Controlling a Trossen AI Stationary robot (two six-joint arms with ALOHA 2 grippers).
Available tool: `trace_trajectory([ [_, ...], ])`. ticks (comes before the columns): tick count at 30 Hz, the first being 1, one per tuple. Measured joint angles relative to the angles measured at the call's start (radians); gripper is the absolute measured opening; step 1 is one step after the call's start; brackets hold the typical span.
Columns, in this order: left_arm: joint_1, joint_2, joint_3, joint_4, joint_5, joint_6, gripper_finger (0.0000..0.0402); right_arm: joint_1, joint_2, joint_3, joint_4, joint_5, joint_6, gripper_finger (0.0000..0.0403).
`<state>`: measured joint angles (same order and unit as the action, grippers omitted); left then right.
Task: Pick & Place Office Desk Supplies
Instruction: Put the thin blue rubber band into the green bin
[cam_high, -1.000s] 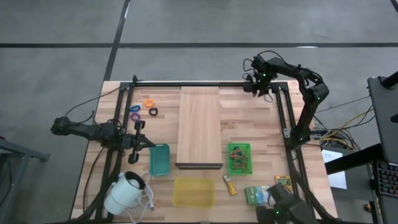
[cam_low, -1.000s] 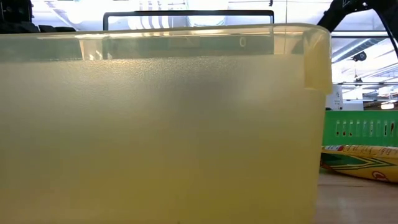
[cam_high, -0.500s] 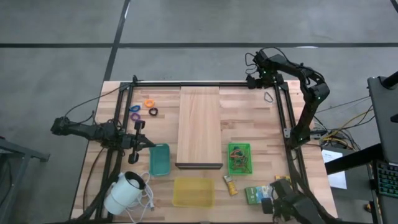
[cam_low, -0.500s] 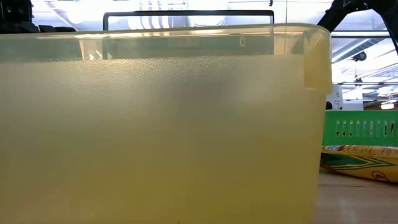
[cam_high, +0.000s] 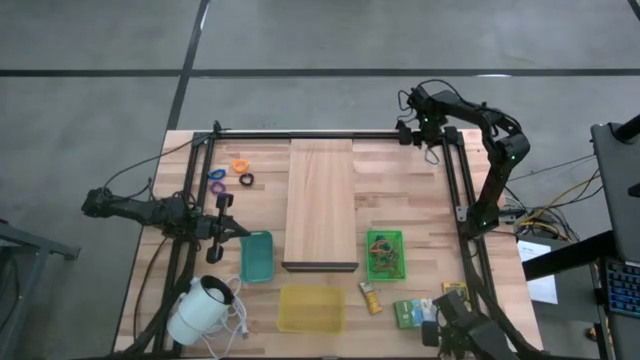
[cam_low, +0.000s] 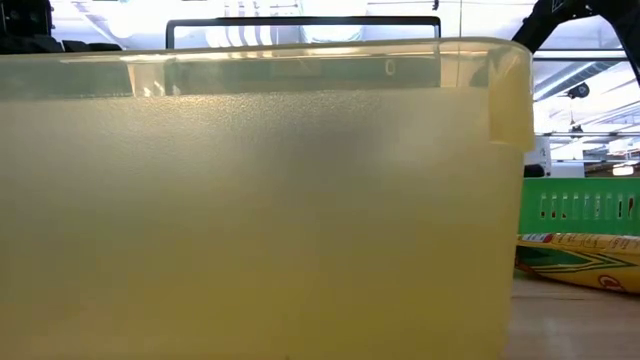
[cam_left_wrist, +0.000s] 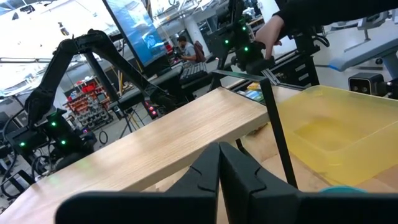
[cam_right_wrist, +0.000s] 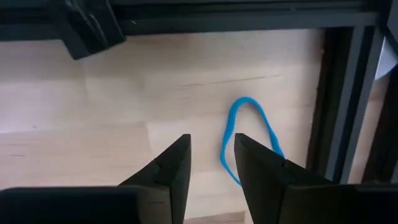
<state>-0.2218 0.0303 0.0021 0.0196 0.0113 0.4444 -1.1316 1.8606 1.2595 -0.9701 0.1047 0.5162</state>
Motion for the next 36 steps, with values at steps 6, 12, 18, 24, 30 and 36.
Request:
trace_trajectory([
  [6,0.000,0.000,0.000,0.000,0.000,0.000,0.0012,0.002,0.000,-0.033,0.043,0.013,-0.024,0.0118],
  [12,0.000,0.000,0.000,0.000,0.000,0.000,0.0012,0.010,-0.008,-0.009,-0.036,-0.159,-0.030,0.0118],
  [18,0.000,0.000,0.000,0.000,0.000,0.000,0.0012,0.049,-0.009,0.009,-0.121,-0.179,-0.030,0.0118],
  [24,0.000,0.000,0.000,0.000,0.000,0.000,0.0012,0.100,-0.026,0.010,-0.151,-0.180,-0.040,0.0118],
  [30,0.000,0.000,0.000,0.000,0.000,0.000,0.0012,0.177,-0.059,-0.010,-0.156,0.090,-0.016,0.0117],
  [36,-0.001,0.000,0.000,0.000,0.000,0.000,0.0012,0.226,-0.115,-0.045,-0.150,0.281,0.081,0.0118],
])
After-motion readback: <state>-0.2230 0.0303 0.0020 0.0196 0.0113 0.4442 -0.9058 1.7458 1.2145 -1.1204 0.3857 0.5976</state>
